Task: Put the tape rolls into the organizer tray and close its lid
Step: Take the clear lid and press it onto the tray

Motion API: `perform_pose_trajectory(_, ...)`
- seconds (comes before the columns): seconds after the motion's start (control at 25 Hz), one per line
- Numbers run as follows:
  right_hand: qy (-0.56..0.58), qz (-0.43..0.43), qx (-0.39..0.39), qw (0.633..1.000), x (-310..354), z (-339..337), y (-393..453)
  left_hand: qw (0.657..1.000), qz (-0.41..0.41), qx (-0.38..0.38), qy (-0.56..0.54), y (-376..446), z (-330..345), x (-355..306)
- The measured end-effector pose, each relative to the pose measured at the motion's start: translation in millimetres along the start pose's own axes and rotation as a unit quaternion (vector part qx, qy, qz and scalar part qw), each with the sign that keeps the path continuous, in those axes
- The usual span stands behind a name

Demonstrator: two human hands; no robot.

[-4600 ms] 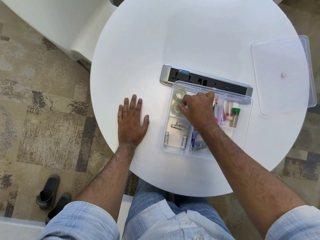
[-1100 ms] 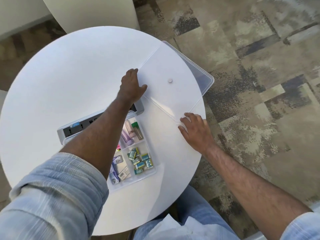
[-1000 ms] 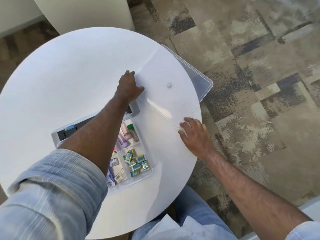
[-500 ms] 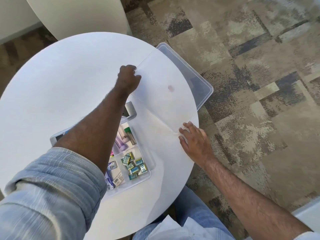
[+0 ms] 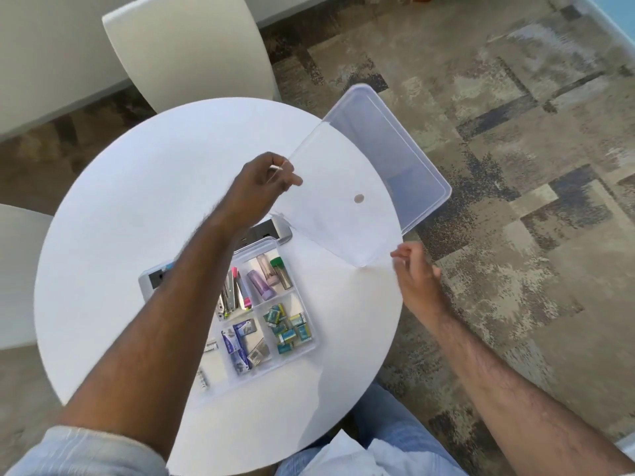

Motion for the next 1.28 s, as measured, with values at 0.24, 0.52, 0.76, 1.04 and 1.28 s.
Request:
perform_pose_trajectory(0.24,0.387,0.232,0.009,0.893,26.7,-19.1,-1.7,0.991,0.078,-0.022,0.109,-95.4,-44.0,-23.3)
perform_pose_trajectory(0.52,0.458,0.206,0.125,0.855,47.8,4.7,-32.5,0.993,0.056,-0.081,0.063,-181.9,-97.4,-26.7)
perform_pose_trajectory(0.76,0.402,0.221,0.185,0.869,63.7,35.0,-64.4,0.987,0.051,-0.124,0.084,-232.4,-130.4,5.5)
perform_pose_trajectory(1.04,0.353,0.188,0.220,0.890,79.3,64.8,-81.0,0.978,0.044,-0.199,0.049,-275.2,-140.7,44.2)
perform_pose_trajectory(1.28,0.301,0.163,0.221,0.913,78.6,91.9,-91.4,0.946,-0.100,-0.272,-0.143,-296.4,-125.2,88.5)
Point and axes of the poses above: each hand's wrist, its own y-axis towards the middle knuckle, its own z-axis out of the palm, x = y × z, the point moved 1 cm from there along y, towards the middle knuckle, and after that the axes turned 8 degrees about y, right-handed, at the moved point
